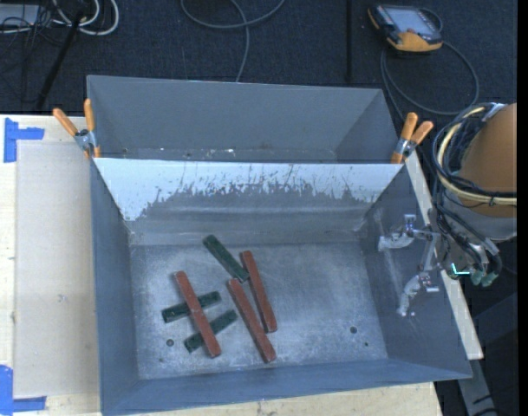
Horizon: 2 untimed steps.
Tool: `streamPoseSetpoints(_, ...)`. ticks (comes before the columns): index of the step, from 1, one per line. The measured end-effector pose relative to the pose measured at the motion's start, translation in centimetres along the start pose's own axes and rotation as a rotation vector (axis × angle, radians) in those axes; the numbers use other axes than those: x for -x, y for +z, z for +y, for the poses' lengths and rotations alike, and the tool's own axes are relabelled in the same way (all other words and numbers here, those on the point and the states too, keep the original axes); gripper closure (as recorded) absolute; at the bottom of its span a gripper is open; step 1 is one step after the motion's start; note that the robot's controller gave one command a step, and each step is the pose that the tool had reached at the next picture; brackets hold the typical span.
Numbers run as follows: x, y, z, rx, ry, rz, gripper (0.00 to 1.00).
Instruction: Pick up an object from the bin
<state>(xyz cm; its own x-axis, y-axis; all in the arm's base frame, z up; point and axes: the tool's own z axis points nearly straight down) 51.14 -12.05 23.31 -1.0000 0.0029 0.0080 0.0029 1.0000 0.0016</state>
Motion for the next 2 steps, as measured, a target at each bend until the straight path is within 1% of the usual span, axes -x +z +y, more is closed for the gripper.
streamPoseSetpoints(1, 0.1, -0.2, 0.0, -0.001, -0.001, -0.004, 0.0)
streamPoseSetpoints(2, 2.4, -5.1, 2.4, -0.002, -0.121, -0.01, 1.0)
